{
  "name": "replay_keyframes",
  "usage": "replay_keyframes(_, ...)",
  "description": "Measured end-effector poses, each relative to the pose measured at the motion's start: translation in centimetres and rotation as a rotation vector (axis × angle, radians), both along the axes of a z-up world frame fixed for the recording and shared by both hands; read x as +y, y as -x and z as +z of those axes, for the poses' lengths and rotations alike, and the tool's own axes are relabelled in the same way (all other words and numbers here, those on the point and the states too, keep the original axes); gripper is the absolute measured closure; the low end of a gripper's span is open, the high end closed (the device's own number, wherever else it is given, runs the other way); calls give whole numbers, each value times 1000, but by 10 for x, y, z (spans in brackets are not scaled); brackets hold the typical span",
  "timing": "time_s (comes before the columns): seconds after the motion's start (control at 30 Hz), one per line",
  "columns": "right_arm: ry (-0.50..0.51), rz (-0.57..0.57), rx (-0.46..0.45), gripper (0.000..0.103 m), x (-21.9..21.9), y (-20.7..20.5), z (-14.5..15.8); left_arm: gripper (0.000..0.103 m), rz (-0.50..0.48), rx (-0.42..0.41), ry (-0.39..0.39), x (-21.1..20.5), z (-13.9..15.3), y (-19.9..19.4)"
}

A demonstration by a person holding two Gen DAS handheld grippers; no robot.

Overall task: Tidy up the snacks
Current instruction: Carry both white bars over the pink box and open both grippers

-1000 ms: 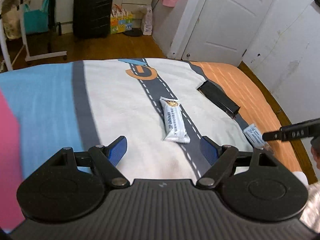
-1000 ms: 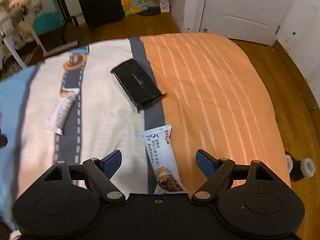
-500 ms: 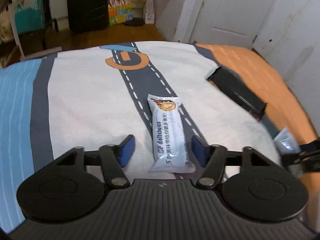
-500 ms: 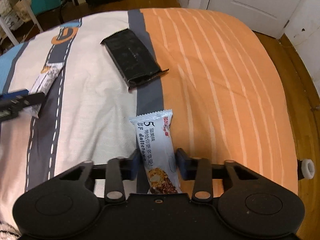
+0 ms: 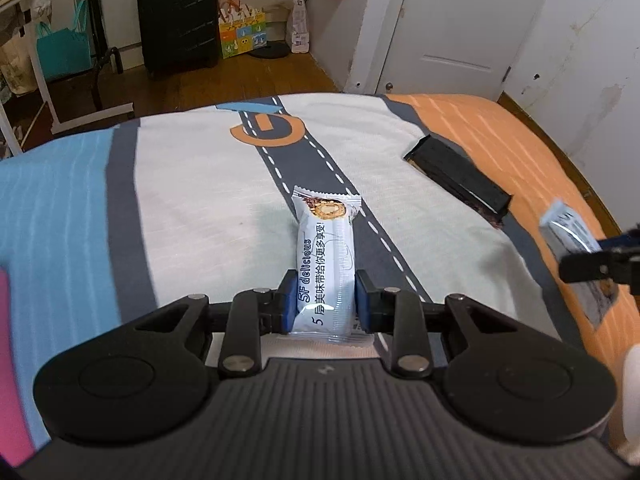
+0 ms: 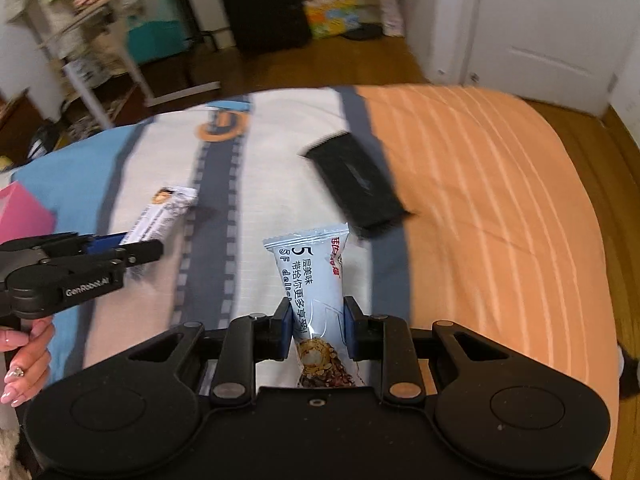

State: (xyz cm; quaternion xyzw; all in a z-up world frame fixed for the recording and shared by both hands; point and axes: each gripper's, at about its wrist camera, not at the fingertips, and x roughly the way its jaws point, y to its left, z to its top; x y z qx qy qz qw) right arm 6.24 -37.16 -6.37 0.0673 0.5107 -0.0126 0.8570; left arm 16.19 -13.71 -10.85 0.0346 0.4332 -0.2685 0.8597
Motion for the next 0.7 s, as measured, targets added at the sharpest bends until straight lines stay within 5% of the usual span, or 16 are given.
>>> replay_keyframes(0.47, -13, 225, -26, 74, 85, 20, 35, 75, 14, 26, -5, 53, 41, 64)
replay_keyframes(0.7, -37, 327, -92, 74, 131, 41, 61, 75, 97, 11, -4, 92, 68, 97)
